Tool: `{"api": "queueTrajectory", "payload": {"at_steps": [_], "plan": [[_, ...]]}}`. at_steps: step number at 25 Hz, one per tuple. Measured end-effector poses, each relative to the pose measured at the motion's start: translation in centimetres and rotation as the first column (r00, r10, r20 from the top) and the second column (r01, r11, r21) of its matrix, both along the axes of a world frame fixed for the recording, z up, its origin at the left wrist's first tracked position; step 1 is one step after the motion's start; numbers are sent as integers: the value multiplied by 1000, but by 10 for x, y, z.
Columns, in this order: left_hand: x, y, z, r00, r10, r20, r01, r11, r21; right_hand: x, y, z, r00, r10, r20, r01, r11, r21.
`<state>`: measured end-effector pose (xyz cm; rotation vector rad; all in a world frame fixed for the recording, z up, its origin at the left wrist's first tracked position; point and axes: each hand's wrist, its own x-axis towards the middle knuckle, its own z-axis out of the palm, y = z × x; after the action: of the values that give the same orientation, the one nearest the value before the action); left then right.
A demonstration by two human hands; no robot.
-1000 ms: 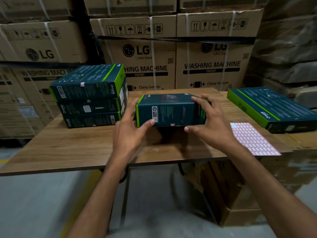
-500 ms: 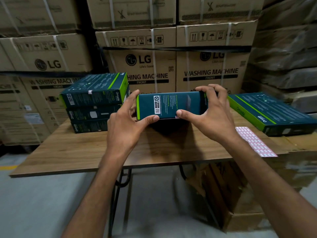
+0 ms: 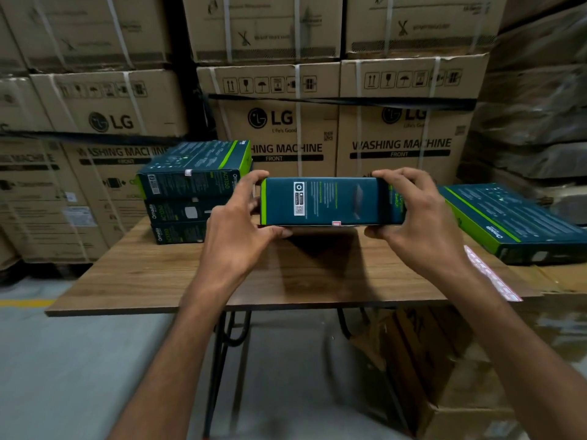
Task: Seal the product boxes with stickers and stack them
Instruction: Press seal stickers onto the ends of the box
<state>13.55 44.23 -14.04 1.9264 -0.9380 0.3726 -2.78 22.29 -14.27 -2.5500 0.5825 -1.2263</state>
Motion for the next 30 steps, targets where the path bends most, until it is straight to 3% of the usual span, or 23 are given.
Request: {"api": "queueTrajectory", "payload": {"at_steps": [6, 12, 19, 22, 30], "plan": [[5, 15, 44, 995, -68, 69, 84, 959, -272, 15, 21, 48, 967, -9, 254, 55, 983, -177], [65, 55, 70, 995, 2, 97, 30, 944, -329, 105, 44, 66, 940, 102, 324, -34, 977, -209], [167, 102, 72, 984, 159, 76, -134, 954, -267, 209, 61, 82, 911, 398, 105, -377, 910, -174], [198, 99, 60, 969, 237, 65, -216, 948, -233, 245, 62, 74, 909, 414, 50, -405, 905, -134], [253, 88, 35, 970, 243, 2, -240, 959, -150, 297, 54, 47, 922, 380, -73, -386, 918, -93]]}}
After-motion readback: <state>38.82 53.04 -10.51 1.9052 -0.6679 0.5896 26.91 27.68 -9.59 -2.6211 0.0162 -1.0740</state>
